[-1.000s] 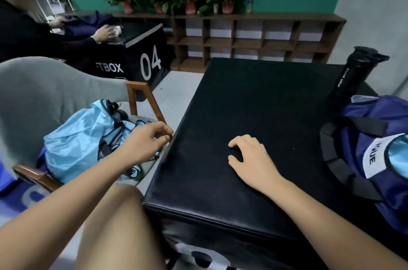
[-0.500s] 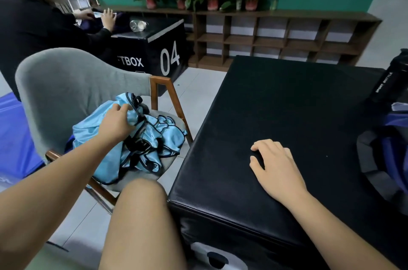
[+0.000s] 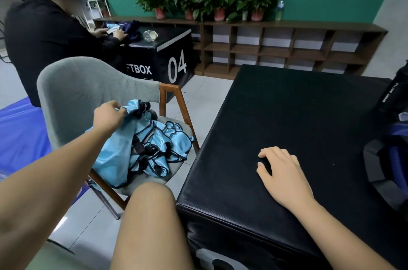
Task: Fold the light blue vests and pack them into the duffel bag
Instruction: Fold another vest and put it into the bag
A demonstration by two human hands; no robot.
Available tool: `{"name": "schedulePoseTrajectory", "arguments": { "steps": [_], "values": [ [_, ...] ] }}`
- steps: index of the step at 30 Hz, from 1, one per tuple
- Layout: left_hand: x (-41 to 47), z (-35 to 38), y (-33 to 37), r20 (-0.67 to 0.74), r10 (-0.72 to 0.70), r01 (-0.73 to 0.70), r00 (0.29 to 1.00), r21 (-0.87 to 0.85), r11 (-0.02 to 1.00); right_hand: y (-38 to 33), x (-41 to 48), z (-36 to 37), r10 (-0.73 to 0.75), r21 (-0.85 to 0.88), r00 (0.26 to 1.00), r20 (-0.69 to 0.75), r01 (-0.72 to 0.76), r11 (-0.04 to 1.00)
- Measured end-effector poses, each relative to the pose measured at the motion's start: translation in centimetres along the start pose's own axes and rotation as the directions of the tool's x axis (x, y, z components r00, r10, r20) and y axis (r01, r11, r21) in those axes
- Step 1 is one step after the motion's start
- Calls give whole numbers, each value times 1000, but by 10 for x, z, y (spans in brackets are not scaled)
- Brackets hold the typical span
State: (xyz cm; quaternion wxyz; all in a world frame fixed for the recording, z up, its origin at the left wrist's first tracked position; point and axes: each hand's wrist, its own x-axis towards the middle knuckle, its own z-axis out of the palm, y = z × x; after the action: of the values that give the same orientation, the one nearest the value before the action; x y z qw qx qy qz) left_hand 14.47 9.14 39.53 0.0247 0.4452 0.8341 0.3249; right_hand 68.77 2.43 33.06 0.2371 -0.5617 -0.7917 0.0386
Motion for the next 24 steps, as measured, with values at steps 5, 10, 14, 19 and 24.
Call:
{"name": "schedulePoseTrajectory", "arguments": {
  "steps": [5, 10, 14, 19, 24],
  "values": [
    [10, -41, 24, -120, 16, -28, 993, -94, 995, -3, 0, -2, 9, -3, 1000, -13, -9, 1000],
    [10, -92, 62, -183, 133, -154, 974, -105, 982, -1, 0, 0, 23, -11, 1000, 5, -23, 1000],
    [1, -134, 98, -244, 210, -250, 947, -147, 957, -4, 2, -5, 26, 18, 999, 28, -27, 999],
    [-23, -189, 150, -327, 301, -367, 896, -164, 916, -22, 1, -28, 110, 141, 992, 60, -118, 983],
    [-58, -234, 205, -362, 393, -488, 845, -224, 844, -58, -1, -71, 21, 274, 999, -25, -14, 962]
  ]
}}
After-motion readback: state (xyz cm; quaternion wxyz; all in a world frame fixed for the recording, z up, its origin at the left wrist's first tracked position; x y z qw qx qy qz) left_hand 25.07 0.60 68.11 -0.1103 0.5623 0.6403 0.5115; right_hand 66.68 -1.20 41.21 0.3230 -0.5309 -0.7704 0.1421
